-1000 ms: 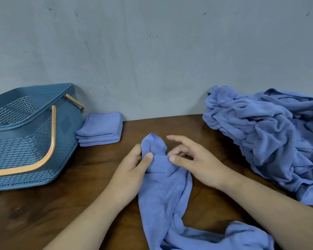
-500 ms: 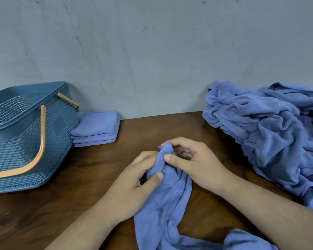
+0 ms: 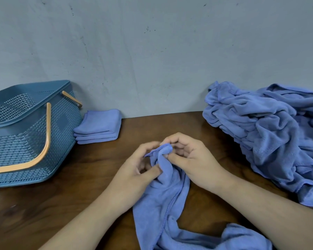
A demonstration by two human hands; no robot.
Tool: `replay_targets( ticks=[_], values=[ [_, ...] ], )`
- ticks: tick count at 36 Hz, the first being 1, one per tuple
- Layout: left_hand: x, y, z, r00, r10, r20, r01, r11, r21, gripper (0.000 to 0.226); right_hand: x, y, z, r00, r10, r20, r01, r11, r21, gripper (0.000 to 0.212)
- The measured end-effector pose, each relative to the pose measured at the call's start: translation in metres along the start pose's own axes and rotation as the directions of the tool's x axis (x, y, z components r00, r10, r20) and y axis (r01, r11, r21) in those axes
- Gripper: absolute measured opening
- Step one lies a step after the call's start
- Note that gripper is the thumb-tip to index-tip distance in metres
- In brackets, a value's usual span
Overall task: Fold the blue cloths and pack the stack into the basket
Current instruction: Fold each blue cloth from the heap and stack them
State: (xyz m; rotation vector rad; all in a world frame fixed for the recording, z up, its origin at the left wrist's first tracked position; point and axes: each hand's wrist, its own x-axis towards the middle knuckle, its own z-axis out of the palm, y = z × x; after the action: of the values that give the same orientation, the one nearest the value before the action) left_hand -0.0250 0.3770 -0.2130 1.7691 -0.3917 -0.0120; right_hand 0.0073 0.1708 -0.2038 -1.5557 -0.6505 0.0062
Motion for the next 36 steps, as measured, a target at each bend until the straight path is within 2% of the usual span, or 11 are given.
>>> replay_targets(
  ticks=[3,6,11,14,16,20,25,28,30,33,36],
  values=[
    [-0.003,-0.001,0.002,0.993,0.036,-0.11,-0.025,0.995,0.101,0.004,0.001,0.001,0.0,0.998,0.018,-0.062,-0.02,0.999,-0.033,0.012],
    [-0.002,0.001,-0.001,0.978,0.013,-0.209,0.028,0.98,0.196,0.029,0.004,0.005,-0.004,0.989,0.017,-0.145,-0.034,0.993,-0.112,0.008],
    [0.002,0.002,-0.011,0.955,-0.002,-0.298,0.034,0.994,0.102,0.037,0.01,0.006,-0.01,0.978,0.061,-0.198,-0.083,0.991,-0.106,0.005],
    [0.008,0.002,-0.014,0.909,-0.153,-0.387,0.032,0.953,-0.301,0.039,0.016,0.004,-0.011,0.968,0.094,-0.234,-0.107,0.993,-0.042,0.015],
    [0.01,0.004,-0.016,0.863,-0.22,-0.454,0.005,0.904,-0.428,0.025,0.019,0.001,-0.013,0.945,0.146,-0.294,-0.152,0.988,0.003,0.02],
    [0.01,0.005,-0.021,0.853,-0.148,-0.501,0.011,0.964,-0.267,0.031,0.022,-0.002,-0.014,0.931,0.205,-0.302,-0.206,0.978,0.03,0.019],
    [0.008,0.009,-0.025,0.891,-0.006,-0.454,0.029,0.999,0.044,0.044,0.025,-0.01,-0.024,0.926,0.145,-0.349,-0.23,0.949,-0.215,0.01],
    [0.007,0.006,-0.029,0.914,0.019,-0.406,0.038,0.991,0.132,0.044,0.025,-0.01,-0.034,0.942,0.1,-0.319,-0.229,0.888,-0.398,0.023],
    [0.006,0.006,-0.029,0.957,-0.042,-0.286,0.094,0.981,0.171,0.038,0.023,-0.01,-0.037,0.947,0.107,-0.302,-0.25,0.837,-0.487,0.035],
    [0.001,0.006,-0.036,0.984,-0.178,0.006,0.175,0.969,0.176,0.027,0.024,-0.011,-0.042,0.958,0.124,-0.257,-0.262,0.737,-0.622,0.044],
    [0.002,-0.003,-0.044,0.993,-0.113,0.035,0.099,0.955,0.279,0.038,0.025,-0.012,-0.048,0.964,0.079,-0.254,-0.234,0.708,-0.666,0.049]
  ],
)
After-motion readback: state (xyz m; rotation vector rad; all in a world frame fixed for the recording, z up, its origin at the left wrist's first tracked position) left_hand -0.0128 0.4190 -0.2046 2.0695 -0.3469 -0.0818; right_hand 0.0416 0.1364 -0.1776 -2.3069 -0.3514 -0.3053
